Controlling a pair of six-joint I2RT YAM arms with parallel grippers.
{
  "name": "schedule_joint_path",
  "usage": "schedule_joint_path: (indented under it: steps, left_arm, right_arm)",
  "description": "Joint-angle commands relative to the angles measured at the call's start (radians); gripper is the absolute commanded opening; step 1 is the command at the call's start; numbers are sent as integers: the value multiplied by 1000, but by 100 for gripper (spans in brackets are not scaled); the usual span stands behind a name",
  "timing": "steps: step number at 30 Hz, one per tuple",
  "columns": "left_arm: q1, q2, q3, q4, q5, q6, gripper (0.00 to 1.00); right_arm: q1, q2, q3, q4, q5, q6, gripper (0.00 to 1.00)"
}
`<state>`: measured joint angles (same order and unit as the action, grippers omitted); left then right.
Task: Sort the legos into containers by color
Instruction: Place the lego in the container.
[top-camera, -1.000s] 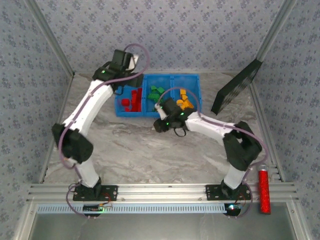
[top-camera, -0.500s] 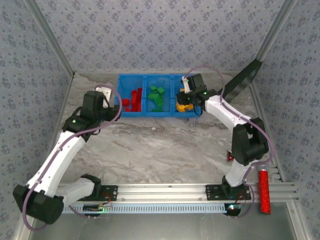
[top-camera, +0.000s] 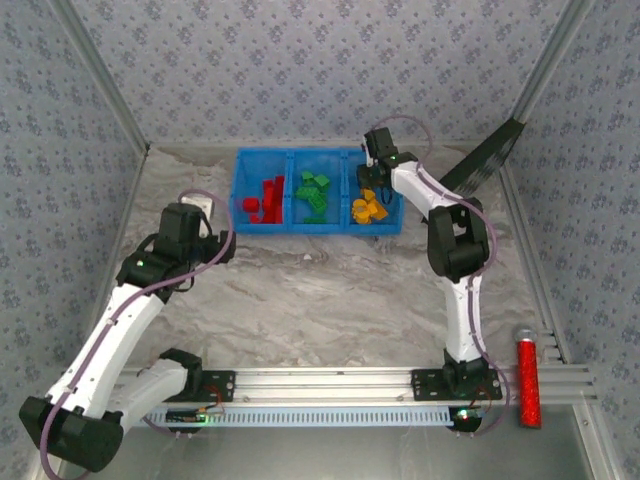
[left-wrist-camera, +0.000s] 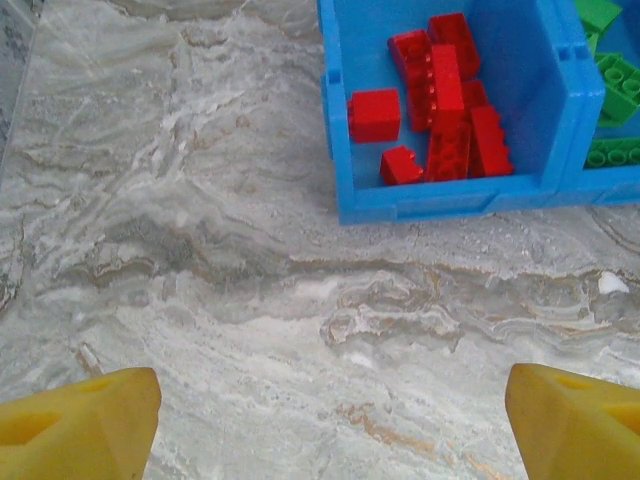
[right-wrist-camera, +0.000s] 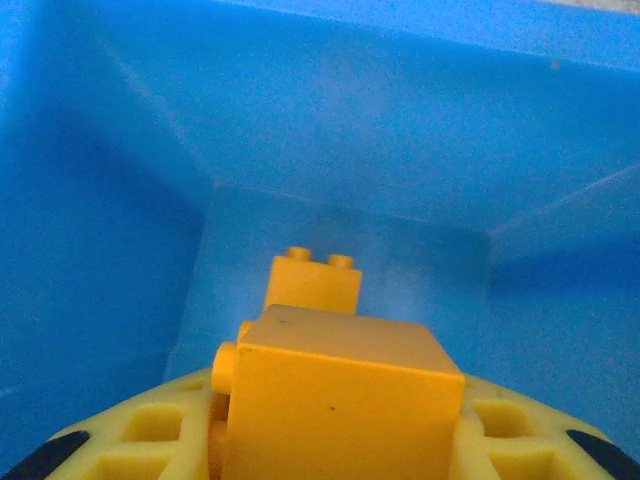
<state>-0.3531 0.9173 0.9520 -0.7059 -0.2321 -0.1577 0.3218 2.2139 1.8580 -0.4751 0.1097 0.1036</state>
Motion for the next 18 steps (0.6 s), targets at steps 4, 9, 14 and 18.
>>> schedule_joint_path:
  steps: [4, 9, 14, 18]
  left_arm:
    - [9, -38, -11, -57, -7, -39, 94]
    - [9, -23, -18, -43, 2, -51, 96]
    - [9, -10, -23, -37, -30, -65, 99]
    - [18, -12, -49, 18, -55, -83, 99]
  right_arm:
    - [-15, 60, 78, -82, 26, 1, 46]
    - [-20, 66, 78, -86, 7, -3, 50]
    - [-26, 54, 85, -99, -8, -5, 57]
    - [-27, 24, 86, -112, -18, -8, 60]
